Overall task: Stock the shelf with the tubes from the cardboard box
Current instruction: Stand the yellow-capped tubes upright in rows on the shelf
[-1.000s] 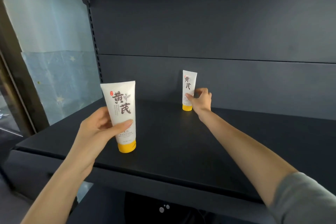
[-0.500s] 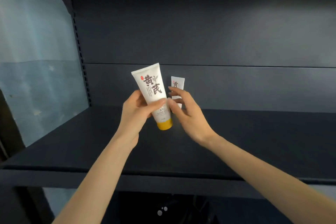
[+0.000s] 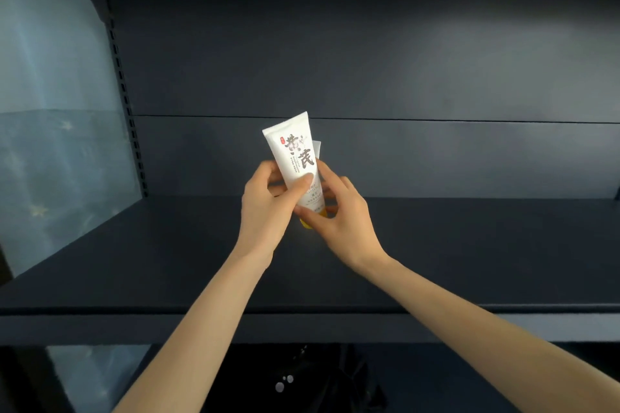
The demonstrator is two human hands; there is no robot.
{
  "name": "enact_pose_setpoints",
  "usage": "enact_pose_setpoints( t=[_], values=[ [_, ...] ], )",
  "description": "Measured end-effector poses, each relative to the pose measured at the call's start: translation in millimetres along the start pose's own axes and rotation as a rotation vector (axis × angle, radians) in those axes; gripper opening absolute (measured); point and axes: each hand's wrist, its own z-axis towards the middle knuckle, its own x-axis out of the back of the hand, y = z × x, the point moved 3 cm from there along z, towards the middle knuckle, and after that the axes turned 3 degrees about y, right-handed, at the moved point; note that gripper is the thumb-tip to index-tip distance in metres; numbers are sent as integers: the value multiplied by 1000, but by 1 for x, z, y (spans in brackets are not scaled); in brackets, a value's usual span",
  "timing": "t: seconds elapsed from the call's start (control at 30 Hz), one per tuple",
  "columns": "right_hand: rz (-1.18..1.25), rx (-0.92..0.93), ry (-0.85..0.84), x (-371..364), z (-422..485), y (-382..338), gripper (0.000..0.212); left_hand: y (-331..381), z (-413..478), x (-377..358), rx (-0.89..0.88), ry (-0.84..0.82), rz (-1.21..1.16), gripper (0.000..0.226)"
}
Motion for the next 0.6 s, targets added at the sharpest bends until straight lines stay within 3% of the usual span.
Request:
enact_pose_setpoints(
  t=[0.07,0.2,0.4,0.6],
  values=[
    [39,-16,-26,5,8,4,66,0,2,-3,-13,-69,43,25],
    [65,-56,-58,14,29,14,56,-3,7,0,-77,-235,277,48],
    [-44,-224,-44,22,78,68,56,-26,-3,36,-96,-314,1023,73],
    [-141,-411,3,21,101,133,57,-34,-10,64,2,-331,1211,73]
  ],
)
